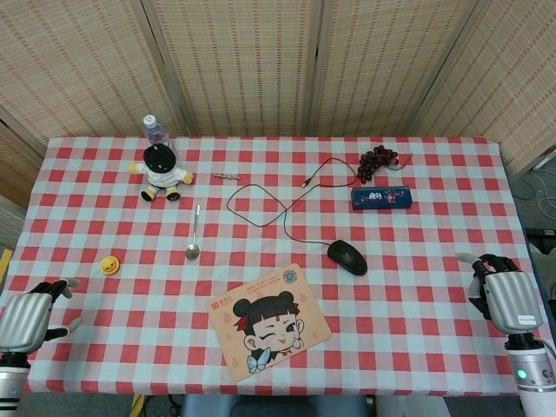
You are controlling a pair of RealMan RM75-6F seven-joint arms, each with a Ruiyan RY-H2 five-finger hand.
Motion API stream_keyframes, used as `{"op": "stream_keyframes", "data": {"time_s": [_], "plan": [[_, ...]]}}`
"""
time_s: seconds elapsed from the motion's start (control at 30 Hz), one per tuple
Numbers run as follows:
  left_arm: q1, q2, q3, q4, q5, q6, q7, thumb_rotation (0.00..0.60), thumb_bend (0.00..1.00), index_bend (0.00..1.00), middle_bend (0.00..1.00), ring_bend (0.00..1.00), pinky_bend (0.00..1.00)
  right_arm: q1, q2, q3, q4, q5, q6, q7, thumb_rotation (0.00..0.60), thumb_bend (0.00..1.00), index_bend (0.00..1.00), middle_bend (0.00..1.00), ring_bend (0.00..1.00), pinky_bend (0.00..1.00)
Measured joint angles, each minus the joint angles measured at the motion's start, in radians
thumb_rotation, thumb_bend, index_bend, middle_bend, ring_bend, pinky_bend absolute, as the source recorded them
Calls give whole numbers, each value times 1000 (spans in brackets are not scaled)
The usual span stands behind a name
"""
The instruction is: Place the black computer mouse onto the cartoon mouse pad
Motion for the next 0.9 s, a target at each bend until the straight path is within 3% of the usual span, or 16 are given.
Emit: {"op": "stream_keyframes", "data": {"time_s": [0.23, 0.33, 0.43, 0.53, 0.7, 0.9], "plan": [[-5, -3, 1, 2, -2, -10, 4, 600, 89, 418, 471, 406, 640, 4, 14, -5, -16, 15, -27, 10, 600, 6, 189, 273, 222, 324], [-6, -5, 1, 6, -10, -16, 3, 600, 90, 418, 471, 406, 640, 11, 22, -3, -27, 28, -51, 15, 600, 49, 189, 353, 253, 478], [-6, -4, 2, 4, -14, -19, -5, 600, 90, 418, 472, 405, 640, 25, 28, -2, -33, 44, -91, 8, 600, 96, 189, 461, 376, 643], [-6, -1, 3, 4, -9, -18, -8, 600, 90, 418, 472, 406, 640, 48, 40, -1, -45, 66, -157, -9, 600, 139, 189, 557, 490, 711], [-4, 5, 1, 1, -9, -12, -25, 600, 90, 418, 472, 406, 640, 111, 56, 9, -70, 127, -295, -83, 600, 339, 189, 718, 657, 830], [-3, 13, -2, 0, -9, -7, -42, 600, 90, 418, 472, 406, 640, 198, 44, 26, -87, 208, -442, -184, 600, 686, 189, 971, 910, 997]]}}
